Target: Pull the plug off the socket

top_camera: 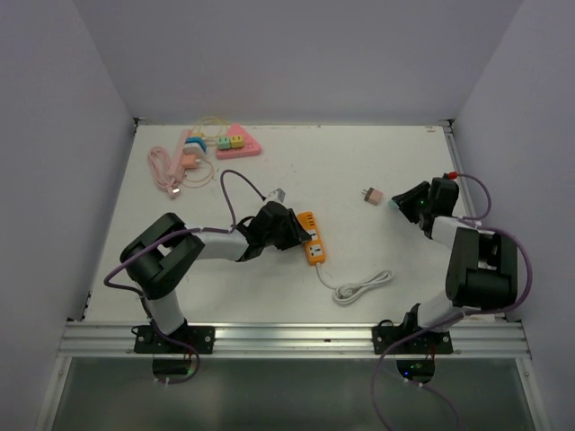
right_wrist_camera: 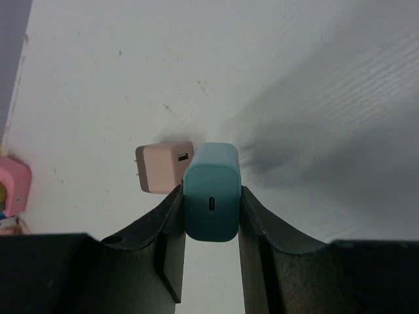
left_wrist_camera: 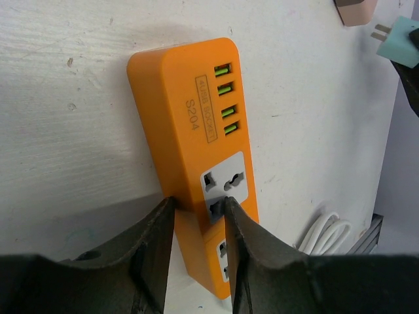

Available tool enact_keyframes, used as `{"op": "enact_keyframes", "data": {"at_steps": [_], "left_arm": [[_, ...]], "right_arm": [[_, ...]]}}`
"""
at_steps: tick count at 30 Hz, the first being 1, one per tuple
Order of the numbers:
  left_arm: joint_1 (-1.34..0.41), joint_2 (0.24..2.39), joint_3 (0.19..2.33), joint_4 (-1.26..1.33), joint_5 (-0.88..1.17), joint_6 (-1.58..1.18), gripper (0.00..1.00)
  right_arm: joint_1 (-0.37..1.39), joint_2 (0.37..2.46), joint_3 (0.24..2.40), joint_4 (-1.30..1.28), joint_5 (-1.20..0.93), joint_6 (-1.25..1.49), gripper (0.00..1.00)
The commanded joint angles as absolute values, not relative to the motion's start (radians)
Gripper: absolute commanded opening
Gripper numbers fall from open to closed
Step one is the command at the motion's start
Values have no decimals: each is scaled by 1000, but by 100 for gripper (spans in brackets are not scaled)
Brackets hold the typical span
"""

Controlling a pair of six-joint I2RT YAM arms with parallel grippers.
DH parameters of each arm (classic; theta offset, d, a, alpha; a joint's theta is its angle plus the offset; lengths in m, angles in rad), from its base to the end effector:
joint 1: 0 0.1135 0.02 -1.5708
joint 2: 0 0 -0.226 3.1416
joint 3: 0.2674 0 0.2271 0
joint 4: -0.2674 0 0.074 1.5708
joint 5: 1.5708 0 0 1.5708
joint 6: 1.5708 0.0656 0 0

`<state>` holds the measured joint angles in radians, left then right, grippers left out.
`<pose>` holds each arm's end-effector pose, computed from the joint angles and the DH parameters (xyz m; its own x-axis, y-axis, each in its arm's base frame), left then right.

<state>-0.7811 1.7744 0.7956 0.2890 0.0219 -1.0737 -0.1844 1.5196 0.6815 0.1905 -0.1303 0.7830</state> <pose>0.2443 -0.2442 0.0977 -0.8448 -0.3999 -0.3556 -0.0558 0.7267 -0.6847 0.3067 -0.0485 0.1326 -0.3640 0.7794 -0.5100 0.4750 0.6263 0.6181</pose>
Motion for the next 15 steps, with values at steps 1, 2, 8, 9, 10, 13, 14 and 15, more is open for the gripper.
{"op": "enact_keyframes", "data": {"at_steps": [1,2,8,9,10,13,14,15], "left_arm": [[-795,1821,762,54,-23,-996,39],[-793,1822,764,52,-23,-993,39],[-795,1815,770,52,-18,-983,42],[-795,1812,769,52,-18,-982,43],[-795,1809,769,52,-18,-982,45],[-793,1793,769,49,-18,-979,50],[-795,1784,769,49,-20,-977,53],[-795,1779,769,48,-20,-976,55]], "right_arm": [[-189,1612,696,420,-330,851,0],[-189,1630,695,439,-347,856,0],[-198,1721,670,519,-394,884,0],[-199,1727,673,505,-393,884,2],[-201,1736,673,500,-391,884,7],[-216,1746,666,465,-379,888,27],[-222,1737,657,456,-370,887,33],[-227,1729,652,433,-359,882,44]]}}
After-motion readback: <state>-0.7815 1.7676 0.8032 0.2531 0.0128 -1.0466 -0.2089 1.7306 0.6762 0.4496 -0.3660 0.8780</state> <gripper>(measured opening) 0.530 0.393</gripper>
